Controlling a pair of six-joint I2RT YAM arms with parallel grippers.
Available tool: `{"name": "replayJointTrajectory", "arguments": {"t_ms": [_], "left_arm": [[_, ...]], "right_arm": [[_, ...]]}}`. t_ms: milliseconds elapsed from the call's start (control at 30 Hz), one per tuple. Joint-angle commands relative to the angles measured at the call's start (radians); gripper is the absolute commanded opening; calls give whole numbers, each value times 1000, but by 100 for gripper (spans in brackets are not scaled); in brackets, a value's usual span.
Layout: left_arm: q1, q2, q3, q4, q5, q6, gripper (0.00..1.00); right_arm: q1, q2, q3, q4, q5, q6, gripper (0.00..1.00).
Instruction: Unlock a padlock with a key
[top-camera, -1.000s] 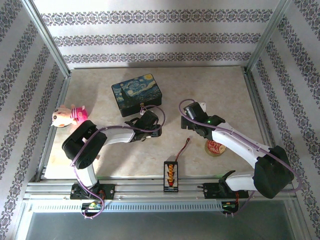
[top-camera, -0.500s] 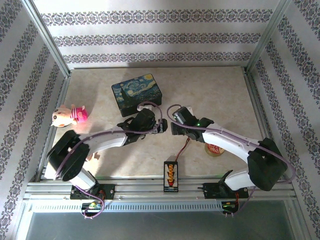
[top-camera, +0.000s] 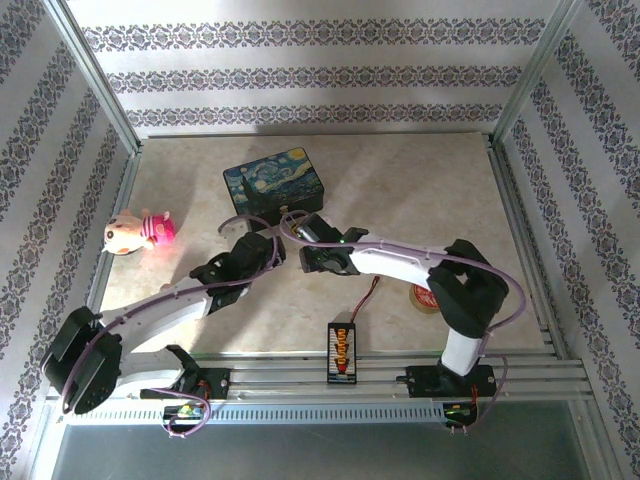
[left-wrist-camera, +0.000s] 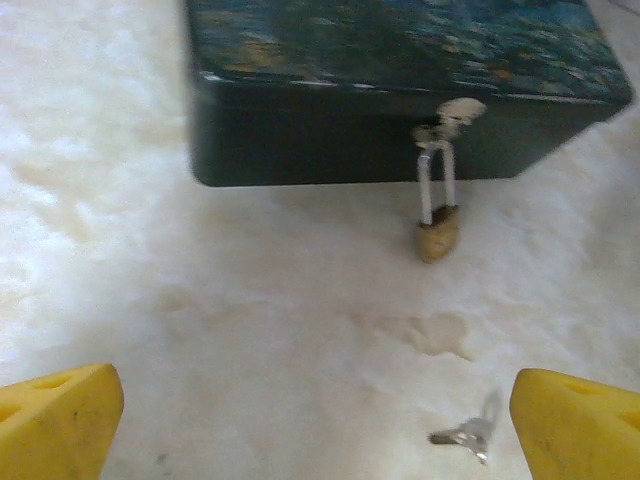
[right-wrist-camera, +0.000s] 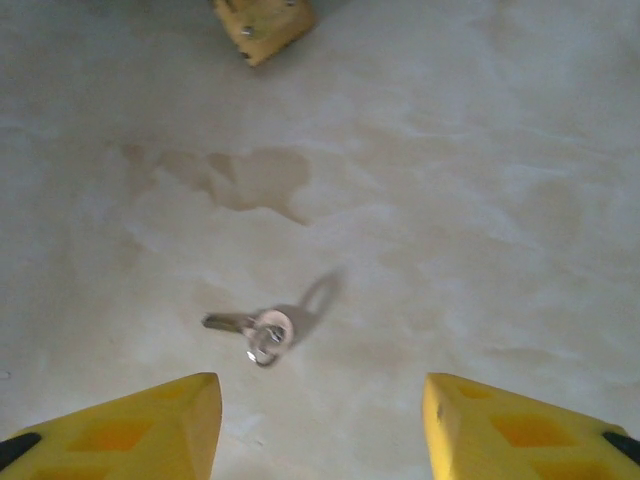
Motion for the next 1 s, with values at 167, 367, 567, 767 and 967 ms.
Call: {"name": "replayJointTrajectory", "arguments": {"t_ms": [167, 367, 567, 767, 967], "left_arm": [[72, -94, -94, -48, -14, -91, 99], [103, -89, -110, -25, 26, -120, 99], [115, -62, -114, 8, 70, -132, 99], [117, -27, -119, 29, 103, -152, 99], [119, 0, -124, 54, 129, -160, 99]], "right_arm": [[17, 112, 86, -27, -54, 7, 47], [15, 140, 78, -26, -37, 13, 40], [15, 155, 79, -21, -43, 16, 38], [15, 162, 84, -22, -35, 12, 35], [15, 173, 84, -21, -37, 6, 30]]}}
